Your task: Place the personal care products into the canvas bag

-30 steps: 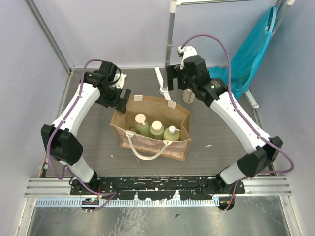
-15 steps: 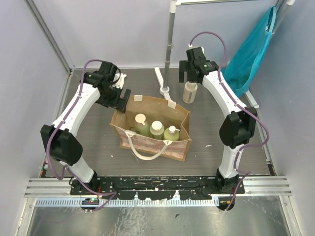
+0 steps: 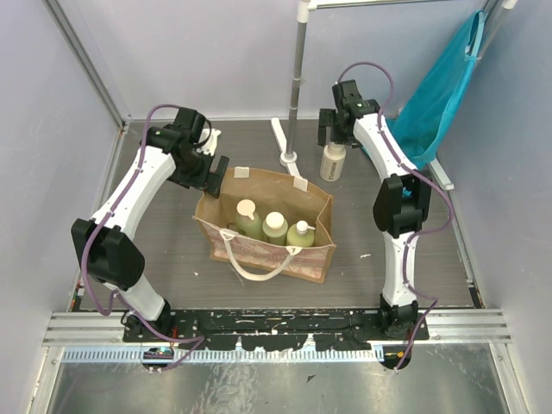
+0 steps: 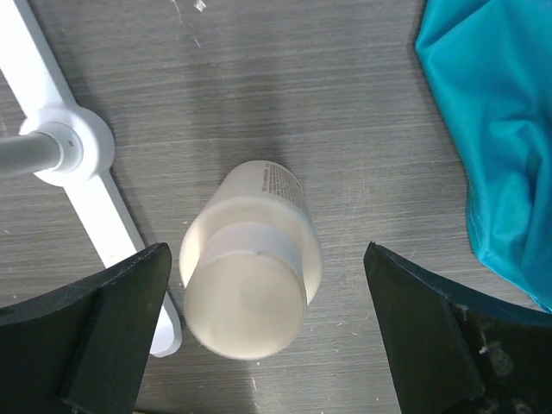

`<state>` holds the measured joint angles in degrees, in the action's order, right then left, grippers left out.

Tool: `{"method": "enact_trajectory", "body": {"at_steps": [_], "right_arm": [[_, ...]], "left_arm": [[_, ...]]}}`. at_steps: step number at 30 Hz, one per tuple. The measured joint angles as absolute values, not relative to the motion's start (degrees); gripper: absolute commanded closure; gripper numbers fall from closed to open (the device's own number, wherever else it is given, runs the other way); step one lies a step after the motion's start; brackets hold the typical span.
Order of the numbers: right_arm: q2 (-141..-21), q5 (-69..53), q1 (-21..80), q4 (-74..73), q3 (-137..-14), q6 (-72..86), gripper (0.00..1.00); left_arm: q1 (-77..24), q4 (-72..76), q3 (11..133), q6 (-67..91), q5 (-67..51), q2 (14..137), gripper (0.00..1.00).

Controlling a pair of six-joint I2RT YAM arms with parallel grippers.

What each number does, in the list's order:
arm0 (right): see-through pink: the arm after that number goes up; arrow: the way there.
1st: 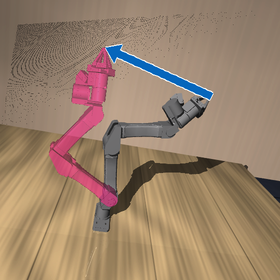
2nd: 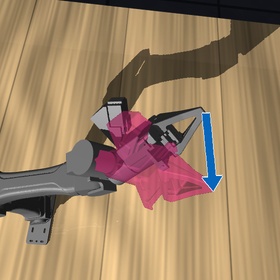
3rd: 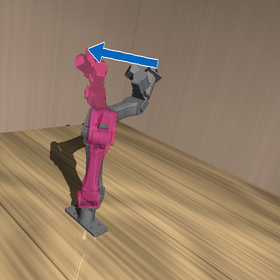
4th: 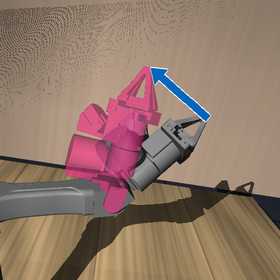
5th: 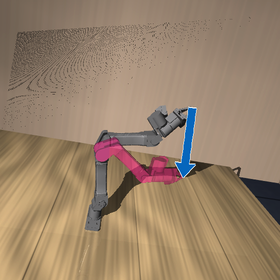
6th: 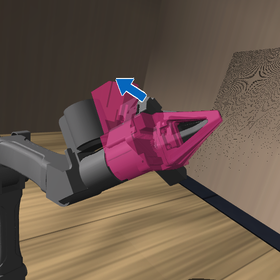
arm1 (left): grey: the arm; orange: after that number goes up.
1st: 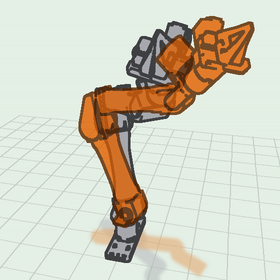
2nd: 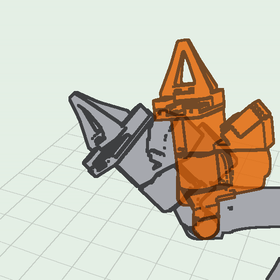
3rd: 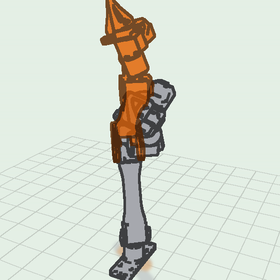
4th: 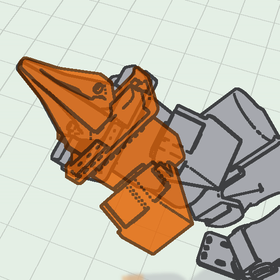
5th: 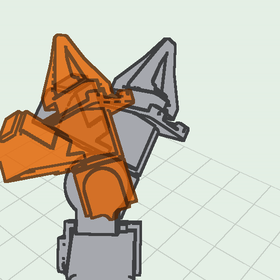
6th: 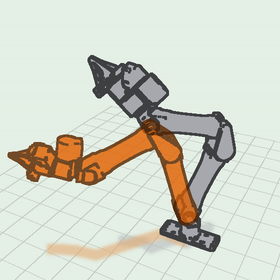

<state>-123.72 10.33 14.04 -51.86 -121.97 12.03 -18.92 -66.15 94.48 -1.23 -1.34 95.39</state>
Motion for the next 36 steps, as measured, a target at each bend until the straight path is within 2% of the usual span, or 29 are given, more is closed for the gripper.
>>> {"method": "enact_trajectory", "body": {"at_steps": [13, 24, 26, 30, 32, 36], "right_arm": [[-128.4, 6.7, 13.7, -54.9, -122.6, 11.9, 0.02], [-130.2, 6.5, 13.7, -54.2, -122.3, 10.3, 0.26], [-130.2, 6.5, 13.7, -53.8, -122.2, 10.0, 0.33], [-130.1, 6.7, 13.7, -53.6, -121.9, 9.1, 0.55], [-130.0, 6.7, 13.7, -53.4, -121.7, 8.9, 0.63], [-129.6, 6.7, 13.7, -53.0, -121.1, 8.7, 0.7]], "left_arm": [[-18.9, -66.3, 94.5, -0.8, -0.6, 95.4, 0.02], [-18.9, -66.4, 94.5, -0.1, -0.5, 95.8, 0.02], [-18.9, -66.4, 94.5, 0.1, -0.5, 95.9, 0.02], [-18.9, -66.4, 94.5, 0.3, -0.5, 96.1, 0.02], [-18.9, -66.4, 94.5, 0.3, -0.5, 96.1, 0.02], [-18.9, -66.4, 94.5, 0.3, -0.5, 96.1, 0.02]]}}
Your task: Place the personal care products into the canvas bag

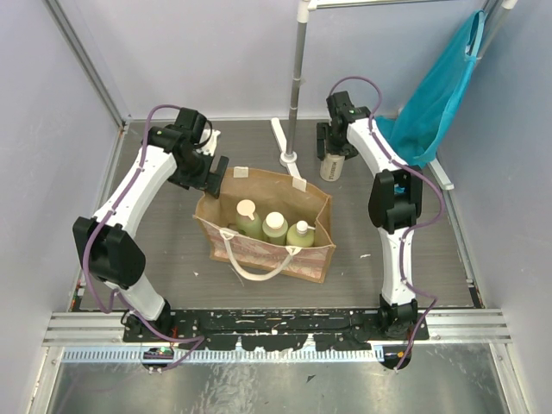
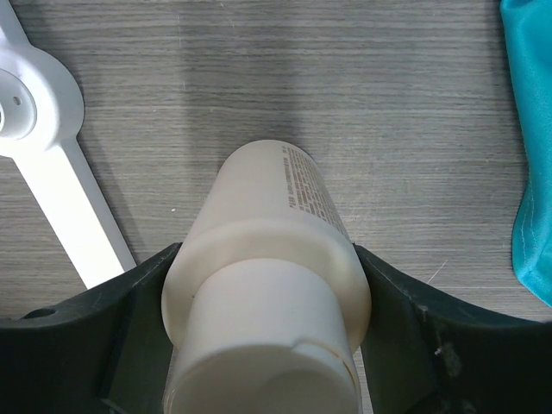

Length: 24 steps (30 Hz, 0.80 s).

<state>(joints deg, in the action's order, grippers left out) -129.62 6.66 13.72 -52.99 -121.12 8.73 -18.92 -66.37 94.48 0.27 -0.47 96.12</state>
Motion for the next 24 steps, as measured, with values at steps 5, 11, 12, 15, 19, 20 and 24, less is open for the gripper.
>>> {"method": "enact_trajectory", "body": {"at_steps": [5, 11, 12, 15, 19, 20, 24], "right_arm": [[-129.0, 6.6, 13.7, -52.7, -120.5, 8.5, 0.88], [-127.1, 5.3, 13.7, -54.7, -119.9, 7.5, 0.98], [-125.9, 4.8, 13.7, -54.9, -119.4, 7.3, 0.99], [-120.3, 2.7, 13.7, -54.9, -117.9, 6.7, 0.99], [-112.1, 0.4, 13.7, -54.4, -118.0, 6.1, 0.99], [-110.4, -0.1, 13.7, -54.4, -118.4, 6.0, 0.99], [-103.9, -3.8, 13.7, -54.1, -120.3, 5.8, 0.99]], "left_arm": [[-18.9, -66.4, 94.5, 0.3, -0.5, 96.1, 0.02], [-18.9, -66.3, 94.5, 0.3, -0.5, 96.1, 0.02], [-18.9, -66.3, 94.5, 0.3, -0.5, 96.1, 0.02], [-18.9, -66.3, 94.5, 0.2, -0.4, 96.2, 0.02], [-18.9, -66.3, 94.5, 0.0, -0.4, 96.2, 0.02], [-18.9, -66.3, 94.5, -0.1, -0.5, 96.3, 0.02], [-18.9, -66.3, 94.7, -0.5, -0.5, 96.5, 0.02]]}}
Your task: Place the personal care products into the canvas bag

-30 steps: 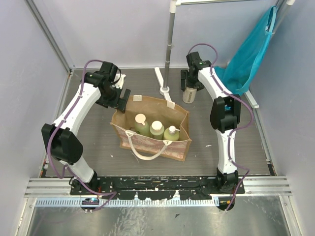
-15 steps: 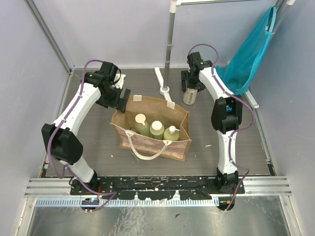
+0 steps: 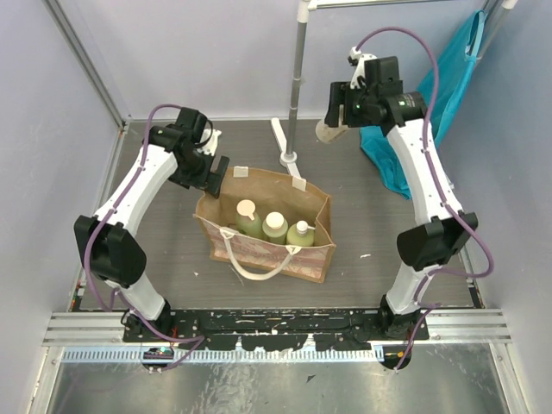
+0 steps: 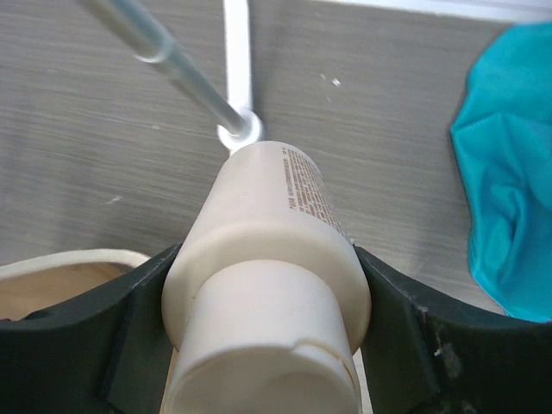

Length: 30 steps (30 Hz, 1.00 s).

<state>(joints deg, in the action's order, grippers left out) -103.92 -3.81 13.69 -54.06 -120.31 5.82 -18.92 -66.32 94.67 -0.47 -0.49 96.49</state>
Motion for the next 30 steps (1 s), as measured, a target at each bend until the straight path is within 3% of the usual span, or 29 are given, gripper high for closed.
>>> {"method": "enact_trajectory", "body": {"at_steps": [8, 15, 30], "right_arm": [[-100.3, -20.4, 14.5, -56.7, -125.7, 5.1, 0.99], [-100.2, -28.8, 23.0, -59.6, -128.1, 2.6, 1.0], [-101.3, -24.4, 39.4, -70.0, -123.3, -3.0, 0.99]], "left_arm": [[-18.9, -66.4, 95.7, -1.6, -0.5, 98.1, 0.02], [-18.9, -66.7, 96.5, -2.6, -0.5, 98.6, 0.02], [-18.9, -66.7, 96.5, -2.9, -0.5, 98.6, 0.02]]}}
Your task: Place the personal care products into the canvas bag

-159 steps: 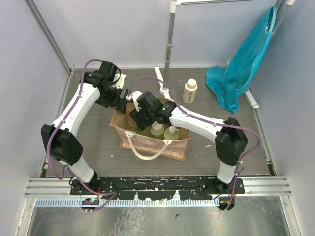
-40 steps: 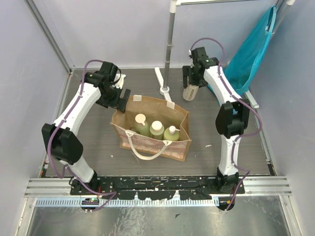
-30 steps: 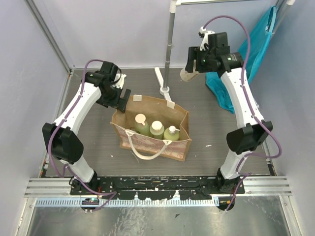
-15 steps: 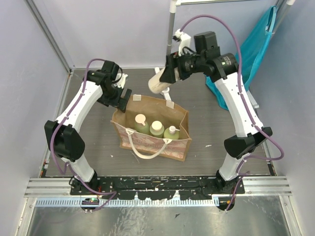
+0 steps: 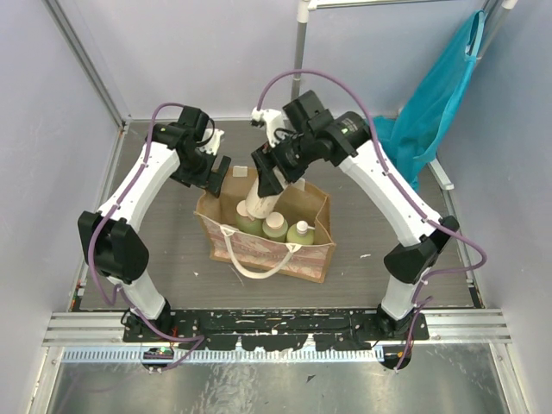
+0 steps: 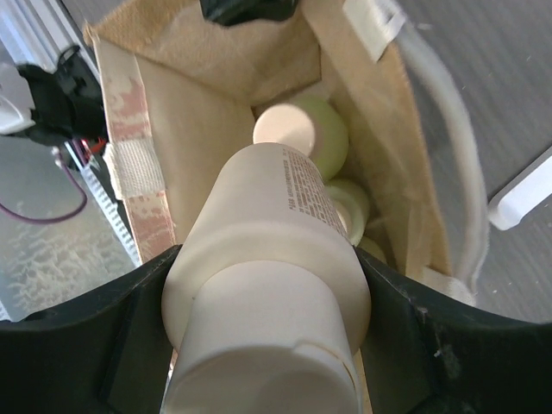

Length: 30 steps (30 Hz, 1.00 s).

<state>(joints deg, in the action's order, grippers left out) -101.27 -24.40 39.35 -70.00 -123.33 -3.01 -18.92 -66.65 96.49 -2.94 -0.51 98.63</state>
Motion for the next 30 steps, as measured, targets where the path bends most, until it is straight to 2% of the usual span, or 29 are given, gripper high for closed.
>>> {"method": "enact_trajectory", "body": {"at_steps": [9, 23, 30], "right_arm": [[-102.3, -21.8, 46.2, -71.6, -118.3, -2.7, 0.99], [-105.4, -21.5, 50.1, -72.5, -114.5, -3.2, 0.99], [-105.9, -14.3, 52.2, -72.5, -112.4, -3.4, 0.99]], "left_arm": [[-18.9, -66.5, 96.5, -2.9, -0.6, 98.6, 0.02], [-18.9, -66.4, 96.4, -2.9, -1.1, 98.6, 0.02], [-18.9, -66.3, 96.4, -2.9, -1.2, 98.6, 0.02]]}}
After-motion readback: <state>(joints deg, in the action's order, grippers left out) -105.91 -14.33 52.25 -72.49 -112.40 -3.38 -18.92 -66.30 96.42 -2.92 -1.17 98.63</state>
